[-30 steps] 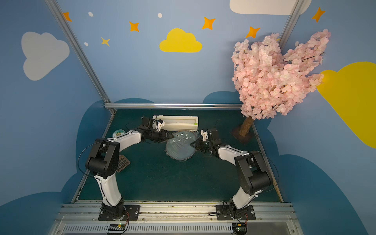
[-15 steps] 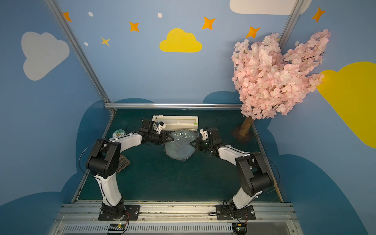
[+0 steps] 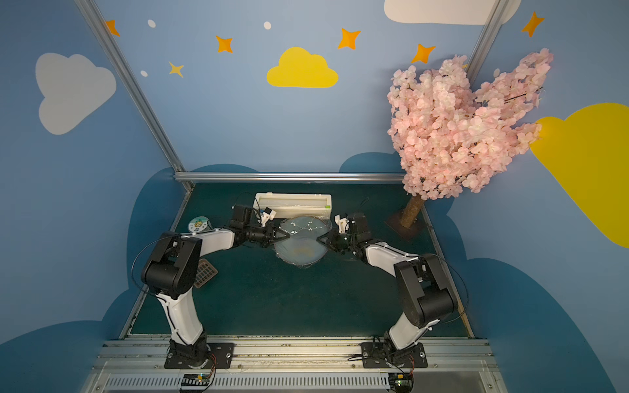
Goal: Wrap the plate with plastic wrap
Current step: Cover the plate with plastic wrap.
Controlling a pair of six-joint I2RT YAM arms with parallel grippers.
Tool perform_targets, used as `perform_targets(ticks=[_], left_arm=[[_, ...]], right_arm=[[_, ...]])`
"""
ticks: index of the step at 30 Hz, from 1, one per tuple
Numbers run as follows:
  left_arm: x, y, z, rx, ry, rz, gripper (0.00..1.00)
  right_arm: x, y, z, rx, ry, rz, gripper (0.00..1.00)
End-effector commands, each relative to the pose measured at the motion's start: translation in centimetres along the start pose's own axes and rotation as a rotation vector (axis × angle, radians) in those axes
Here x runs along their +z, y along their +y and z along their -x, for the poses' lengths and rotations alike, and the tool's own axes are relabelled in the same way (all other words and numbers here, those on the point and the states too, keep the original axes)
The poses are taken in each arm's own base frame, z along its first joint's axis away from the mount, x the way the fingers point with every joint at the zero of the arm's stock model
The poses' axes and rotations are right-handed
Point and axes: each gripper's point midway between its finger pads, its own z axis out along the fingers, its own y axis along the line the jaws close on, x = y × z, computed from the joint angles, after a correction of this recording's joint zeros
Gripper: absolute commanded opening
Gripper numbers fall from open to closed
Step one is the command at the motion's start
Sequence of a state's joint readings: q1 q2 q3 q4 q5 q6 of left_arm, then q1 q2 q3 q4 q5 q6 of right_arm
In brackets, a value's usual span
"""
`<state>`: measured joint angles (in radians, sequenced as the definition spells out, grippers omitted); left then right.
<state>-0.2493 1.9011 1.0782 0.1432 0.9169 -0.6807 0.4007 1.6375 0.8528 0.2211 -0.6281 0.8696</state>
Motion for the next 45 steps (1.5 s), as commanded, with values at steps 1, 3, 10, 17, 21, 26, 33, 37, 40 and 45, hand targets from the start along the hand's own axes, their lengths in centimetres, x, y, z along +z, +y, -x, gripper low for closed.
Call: perform_targets(ticks=[1,3,10,17,21,26,33,37,40,45], left_arm=[[0.4,-2.6,-0.3,0.1,-0.013,-0.006,0.03],[0.1,-3.0,0.1,0.106,-0.028,-0.01,0.03],[-0.3,-5.2,0.7,0.137,-0.029,-0.059,0.03],[-0.4,-5.9,0.2,0.143,0.005,-0.083,0.03],[-0.4,-6.3,-0.2,0.145,0.02,-0.1,0.03],[-0.6,-7.2,-0.3,0.157,0.024,-0.117,0.03],[-1.0,-8.2,-0.1,0.177,0.012,-0.134,0.03],[-1.2,-8.5,0.2,0.182,-0.001,-0.132,0.03],[-1.5,-8.9,0.4,0.192,-0.021,-0.129,0.03],[-1.7,-9.1,0.7,0.195,-0.048,-0.125,0.03]], right_arm=[[-0.4,4.2,1.4,-0.141,-0.048,0.098,0.19],[-0.6,3.4,1.3,-0.139,-0.041,0.071,0.28],[-4.0,0.1,2.4,-0.162,-0.062,-0.098,0.63],[-6.5,3.8,5.6,-0.33,-0.114,-0.138,0.71],[-4.9,5.7,7.0,-0.385,-0.083,-0.06,0.71],[-2.1,6.3,7.6,-0.4,-0.026,0.011,0.7],[0.8,4.5,6.3,-0.343,0.027,0.05,0.68],[1.1,4.3,4.8,-0.273,0.02,0.118,0.68],[0.9,4.5,4.1,-0.217,-0.02,0.179,0.65],[0.8,5.0,3.6,-0.175,-0.043,0.223,0.49]])
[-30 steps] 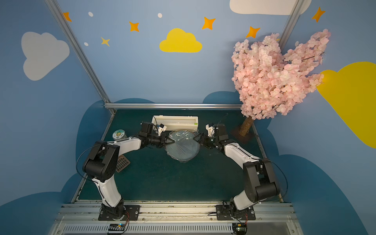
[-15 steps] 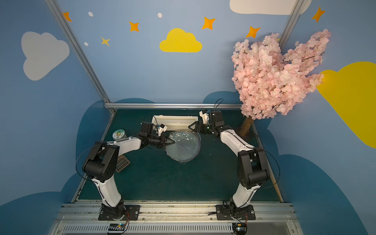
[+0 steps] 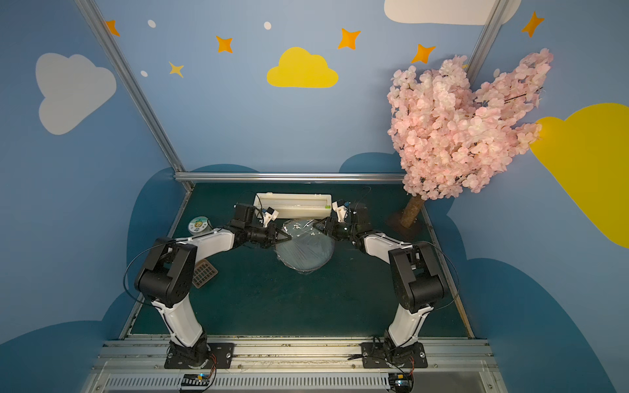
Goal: Wrap the plate with plastic wrap
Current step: Cover the plate with plastic wrap.
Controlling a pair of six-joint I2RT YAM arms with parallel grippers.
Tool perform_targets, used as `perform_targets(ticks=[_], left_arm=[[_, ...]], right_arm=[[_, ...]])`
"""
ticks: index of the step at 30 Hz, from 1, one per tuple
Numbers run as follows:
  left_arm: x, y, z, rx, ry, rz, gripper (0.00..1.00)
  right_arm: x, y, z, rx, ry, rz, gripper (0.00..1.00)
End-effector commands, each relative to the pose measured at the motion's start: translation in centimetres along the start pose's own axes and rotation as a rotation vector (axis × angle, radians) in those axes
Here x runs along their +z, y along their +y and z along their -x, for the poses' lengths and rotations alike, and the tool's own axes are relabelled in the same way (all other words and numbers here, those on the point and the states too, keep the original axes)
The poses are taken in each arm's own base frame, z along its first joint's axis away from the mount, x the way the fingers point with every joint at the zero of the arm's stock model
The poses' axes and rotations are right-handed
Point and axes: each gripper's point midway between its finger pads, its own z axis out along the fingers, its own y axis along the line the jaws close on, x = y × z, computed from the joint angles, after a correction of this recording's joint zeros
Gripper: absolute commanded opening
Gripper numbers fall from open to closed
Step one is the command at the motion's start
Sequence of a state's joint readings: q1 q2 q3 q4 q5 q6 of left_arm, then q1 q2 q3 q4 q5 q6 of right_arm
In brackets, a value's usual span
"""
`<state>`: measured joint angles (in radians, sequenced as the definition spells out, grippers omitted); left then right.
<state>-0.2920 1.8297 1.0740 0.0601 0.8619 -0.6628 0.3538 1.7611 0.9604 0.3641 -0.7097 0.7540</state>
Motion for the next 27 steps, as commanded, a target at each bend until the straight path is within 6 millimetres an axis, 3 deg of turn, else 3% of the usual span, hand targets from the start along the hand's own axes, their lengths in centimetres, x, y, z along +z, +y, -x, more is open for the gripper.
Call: perform_targets(ticks=[1,3,10,17,23,27], left_arm=[[-2.1,-7.2,2.2,0.173,-0.069,-0.164,0.03],[-2.2,-7.3,2.2,0.175,-0.08,-0.166,0.03],[-3.3,-7.5,2.2,0.216,-0.107,-0.104,0.03],[-3.7,-8.4,2.6,0.232,-0.123,-0.129,0.03],[-3.4,-8.2,2.6,0.232,-0.118,-0.126,0.03],[-3.1,-6.8,2.3,0.22,-0.12,-0.082,0.1]], right_arm=[[0.2,3.6,-0.1,0.008,-0.005,0.12,0.44],[0.4,3.8,-0.2,0.01,0.003,0.13,0.37],[-0.2,1.4,-1.8,0.03,0.09,-0.019,0.38],[-0.6,2.6,-3.0,0.014,0.128,0.042,0.37],[-0.5,3.9,-2.5,-0.006,0.138,0.087,0.1],[-0.4,4.1,-2.2,-0.012,0.133,0.095,0.04]])
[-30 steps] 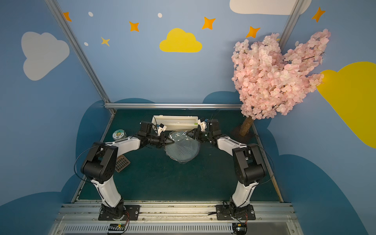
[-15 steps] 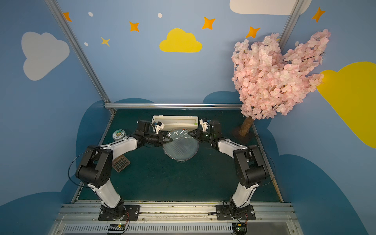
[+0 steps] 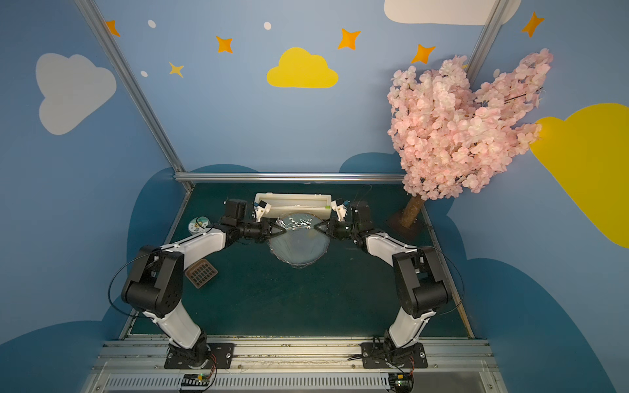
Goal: Wrap the plate with plastic wrap
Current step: Cover the plate with plastic wrap, then place the plate at the center of the board.
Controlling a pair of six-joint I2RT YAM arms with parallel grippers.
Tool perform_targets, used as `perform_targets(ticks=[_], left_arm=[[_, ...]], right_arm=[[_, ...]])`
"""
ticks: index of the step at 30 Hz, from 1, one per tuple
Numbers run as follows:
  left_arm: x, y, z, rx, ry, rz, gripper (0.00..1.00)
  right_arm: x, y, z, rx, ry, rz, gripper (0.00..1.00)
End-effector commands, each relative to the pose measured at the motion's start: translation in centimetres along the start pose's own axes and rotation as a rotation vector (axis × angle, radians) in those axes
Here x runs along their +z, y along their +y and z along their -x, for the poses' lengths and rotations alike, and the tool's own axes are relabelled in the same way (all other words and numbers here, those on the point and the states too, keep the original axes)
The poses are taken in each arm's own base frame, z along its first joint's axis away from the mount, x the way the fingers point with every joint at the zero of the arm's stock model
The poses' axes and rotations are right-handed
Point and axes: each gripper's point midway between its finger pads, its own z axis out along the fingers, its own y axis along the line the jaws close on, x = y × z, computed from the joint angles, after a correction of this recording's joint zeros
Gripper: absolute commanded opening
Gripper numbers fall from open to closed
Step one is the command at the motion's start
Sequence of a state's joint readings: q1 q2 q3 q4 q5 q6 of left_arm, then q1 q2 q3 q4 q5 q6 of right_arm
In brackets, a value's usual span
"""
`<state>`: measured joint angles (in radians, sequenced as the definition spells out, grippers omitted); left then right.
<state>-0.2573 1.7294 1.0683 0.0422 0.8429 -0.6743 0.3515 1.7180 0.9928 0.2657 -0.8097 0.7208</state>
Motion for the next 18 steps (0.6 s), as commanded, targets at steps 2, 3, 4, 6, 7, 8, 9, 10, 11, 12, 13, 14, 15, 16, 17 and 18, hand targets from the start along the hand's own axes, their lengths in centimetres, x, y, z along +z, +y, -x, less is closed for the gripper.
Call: perform_targets(ticks=[2,3,4,6,7,8,9,10,11,12,13,14,15,16,17,18], left_arm=[[-0.2,-3.6,0.9,0.173,-0.047,-0.05,0.24],[-0.3,-3.1,0.8,0.167,-0.052,-0.028,0.3],[-0.4,-2.5,0.7,0.159,-0.056,-0.001,0.38],[-0.9,-1.0,0.6,0.13,-0.069,0.075,0.58],[-1.3,0.2,0.6,0.109,-0.081,0.134,0.65],[-1.9,1.2,0.5,0.092,-0.096,0.189,0.69],[-2.6,2.3,0.4,0.069,-0.112,0.249,0.73],[-3.6,3.5,0.4,0.044,-0.141,0.313,0.77],[-4.6,4.4,0.3,0.02,-0.165,0.362,0.77],[-5.5,5.3,0.2,-0.003,-0.189,0.401,0.78],[-6.4,5.7,0.0,-0.019,-0.213,0.417,0.78],[-6.9,5.9,-0.1,-0.028,-0.233,0.422,0.79],[-7.3,6.0,-0.3,-0.032,-0.25,0.418,0.79],[-7.6,6.0,-0.5,-0.033,-0.261,0.413,0.8],[-7.7,5.9,-0.8,-0.033,-0.263,0.406,0.8],[-7.7,5.9,-1.0,-0.032,-0.261,0.399,0.8]], right_arm=[[0.7,1.3,-1.1,0.008,0.049,0.024,0.03],[0.7,1.0,-1.1,0.012,0.045,0.015,0.03],[0.8,0.5,-1.0,0.015,0.04,0.002,0.03],[0.9,-0.8,-0.8,0.033,0.033,-0.036,0.02],[1.1,-1.5,-0.9,0.039,0.038,-0.057,0.01],[1.3,-2.3,-1.0,0.044,0.043,-0.077,0.01],[1.5,-3.1,-1.2,0.052,0.052,-0.098,0.01],[1.8,-3.9,-1.4,0.056,0.061,-0.113,0.01],[2.1,-4.5,-1.6,0.058,0.067,-0.123,0.01],[2.4,-5.2,-1.7,0.059,0.07,-0.134,0.01],[2.7,-6.0,-1.8,0.062,0.073,-0.145,0.01],[2.9,-6.6,-1.8,0.066,0.074,-0.157,0.01],[3.4,-7.2,-1.8,0.067,0.075,-0.162,0.02],[3.7,-7.6,-1.8,0.07,0.074,-0.16,0.02],[4.0,-7.8,-1.6,0.07,0.065,-0.153,0.03],[4.5,-8.0,-1.7,0.07,0.061,-0.147,0.03]])
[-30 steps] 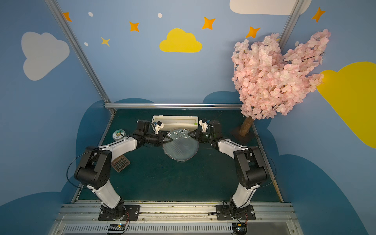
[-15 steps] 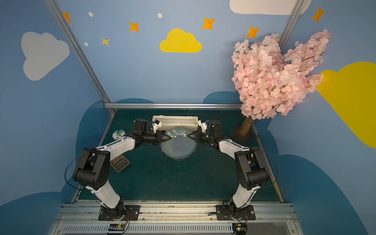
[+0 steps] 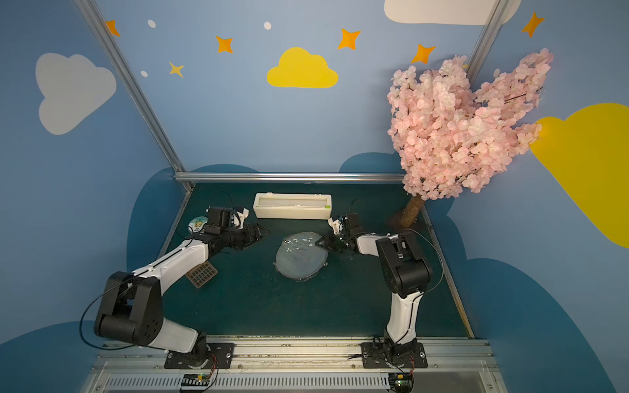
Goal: Wrap the plate with plastic wrap
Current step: Place the plate at the center of the board, then reset both arms
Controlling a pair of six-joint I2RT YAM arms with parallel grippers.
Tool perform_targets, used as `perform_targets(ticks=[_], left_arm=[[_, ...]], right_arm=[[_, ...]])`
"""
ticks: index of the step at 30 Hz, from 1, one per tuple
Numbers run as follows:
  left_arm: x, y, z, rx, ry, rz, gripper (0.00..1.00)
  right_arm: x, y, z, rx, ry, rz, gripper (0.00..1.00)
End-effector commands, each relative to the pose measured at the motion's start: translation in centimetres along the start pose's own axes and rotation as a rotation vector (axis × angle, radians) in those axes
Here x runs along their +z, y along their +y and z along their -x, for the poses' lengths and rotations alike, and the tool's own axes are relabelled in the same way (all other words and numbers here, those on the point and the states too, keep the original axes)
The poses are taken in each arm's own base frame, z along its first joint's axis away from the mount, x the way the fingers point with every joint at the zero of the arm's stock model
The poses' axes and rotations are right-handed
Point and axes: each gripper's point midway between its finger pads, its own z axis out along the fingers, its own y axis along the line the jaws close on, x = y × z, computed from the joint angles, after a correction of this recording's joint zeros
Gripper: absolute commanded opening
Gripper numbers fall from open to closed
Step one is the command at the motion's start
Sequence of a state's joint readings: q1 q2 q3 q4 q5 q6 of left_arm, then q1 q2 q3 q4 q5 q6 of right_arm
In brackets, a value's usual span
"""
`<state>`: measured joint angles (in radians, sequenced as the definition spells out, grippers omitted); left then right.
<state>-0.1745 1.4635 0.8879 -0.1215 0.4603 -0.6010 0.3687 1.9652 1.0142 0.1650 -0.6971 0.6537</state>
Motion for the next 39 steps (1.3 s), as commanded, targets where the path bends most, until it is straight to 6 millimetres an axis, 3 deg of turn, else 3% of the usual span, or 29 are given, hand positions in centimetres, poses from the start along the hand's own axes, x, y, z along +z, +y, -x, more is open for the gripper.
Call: perform_targets(ticks=[1,9,11,18,22,25,27,30,35,37,39], left_arm=[[-0.3,0.6,-0.7,-0.01,-0.008,0.02,0.8],[0.1,1.1,-2.2,-0.03,0.007,-0.012,0.8],[0.1,1.2,-2.3,-0.032,0.0,-0.014,0.8],[-0.3,2.3,-2.7,-0.024,-0.005,0.048,0.81],[-1.2,2.6,-2.7,0.008,-0.038,0.091,0.83],[-1.9,2.9,-2.4,0.018,-0.076,0.126,0.85],[-2.2,3.1,-2.2,0.015,-0.102,0.141,0.98],[-2.4,3.3,-2.1,0.017,-0.123,0.16,1.0],[-2.6,5.1,-1.9,-0.005,-0.167,0.262,1.0],[-2.6,5.9,-2.3,-0.028,-0.166,0.299,1.0],[-2.7,6.6,-2.8,-0.032,-0.165,0.327,1.0]], right_arm=[[0.2,3.1,2.6,-0.091,-0.069,0.085,0.04],[2.1,0.6,1.1,-0.087,-0.033,0.013,0.14],[1.9,-0.1,0.5,-0.079,-0.026,-0.008,0.21],[-0.5,-0.3,-0.3,-0.082,-0.023,-0.063,0.3],[-2.6,-0.9,-0.9,-0.095,-0.013,-0.16,0.56],[-5.4,-1.8,-0.9,-0.118,-0.032,-0.283,0.71],[-8.0,-1.7,-0.5,-0.139,-0.062,-0.354,0.77],[-12.0,-1.5,0.7,-0.183,-0.139,-0.497,0.9],[-18.7,-2.6,2.9,-0.212,-0.322,-0.781,0.94],[-21.4,-3.9,3.3,-0.201,-0.395,-0.91,0.94],[-25.4,-6.2,3.3,-0.13,-0.501,-1.122,0.94]])
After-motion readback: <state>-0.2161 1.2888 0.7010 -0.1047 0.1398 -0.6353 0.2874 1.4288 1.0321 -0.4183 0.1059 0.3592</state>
